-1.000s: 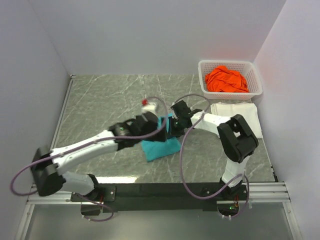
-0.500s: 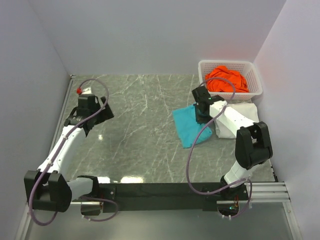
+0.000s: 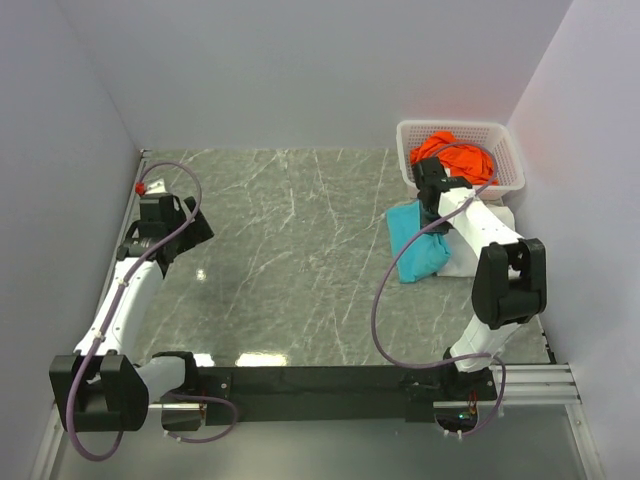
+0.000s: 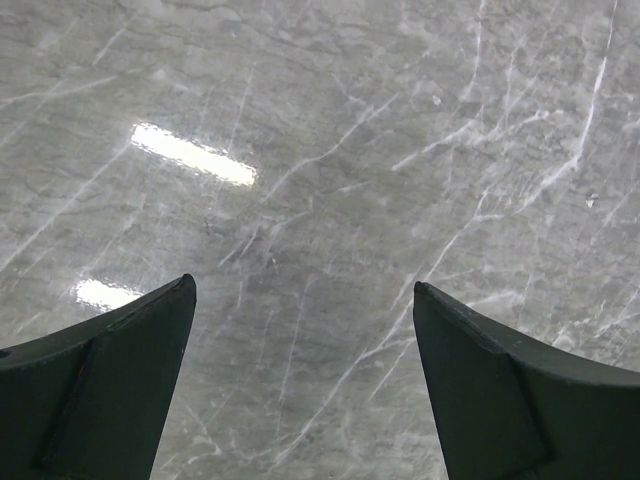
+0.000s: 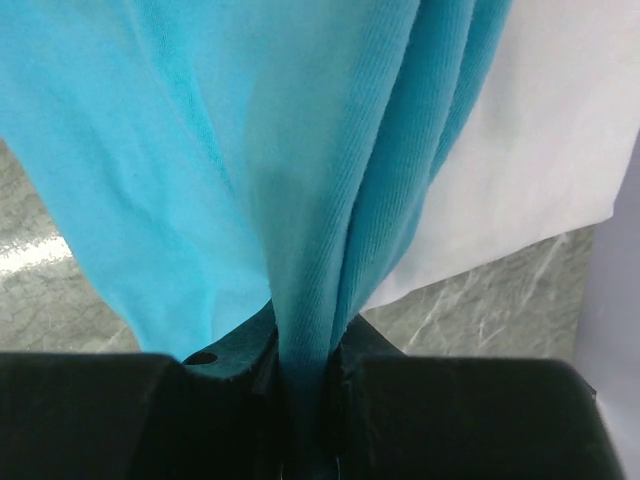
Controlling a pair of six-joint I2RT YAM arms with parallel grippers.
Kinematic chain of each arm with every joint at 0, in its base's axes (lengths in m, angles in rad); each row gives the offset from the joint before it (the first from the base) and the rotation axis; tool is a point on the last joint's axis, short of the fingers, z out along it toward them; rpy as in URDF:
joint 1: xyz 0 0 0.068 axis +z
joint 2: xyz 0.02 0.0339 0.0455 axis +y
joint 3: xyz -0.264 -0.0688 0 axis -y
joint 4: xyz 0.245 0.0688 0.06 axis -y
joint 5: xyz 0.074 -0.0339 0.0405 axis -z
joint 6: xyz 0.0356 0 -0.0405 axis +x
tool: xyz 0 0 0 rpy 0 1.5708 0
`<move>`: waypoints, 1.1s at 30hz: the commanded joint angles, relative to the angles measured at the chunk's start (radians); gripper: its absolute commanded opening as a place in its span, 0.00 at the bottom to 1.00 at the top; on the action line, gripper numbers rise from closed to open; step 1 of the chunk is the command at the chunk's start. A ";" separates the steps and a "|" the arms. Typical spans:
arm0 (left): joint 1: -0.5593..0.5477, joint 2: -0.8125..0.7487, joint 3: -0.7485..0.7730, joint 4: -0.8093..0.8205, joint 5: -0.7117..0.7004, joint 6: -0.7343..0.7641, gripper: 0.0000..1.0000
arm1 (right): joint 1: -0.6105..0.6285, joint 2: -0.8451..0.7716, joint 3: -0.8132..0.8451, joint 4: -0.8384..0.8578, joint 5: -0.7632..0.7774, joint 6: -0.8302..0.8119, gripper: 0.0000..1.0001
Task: Fold and stack the t-shirts
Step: Neatly place the folded tshirt to the corner
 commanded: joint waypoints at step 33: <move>0.018 -0.012 -0.007 0.036 0.038 0.021 0.93 | -0.276 0.145 0.155 -0.025 0.035 -0.002 0.00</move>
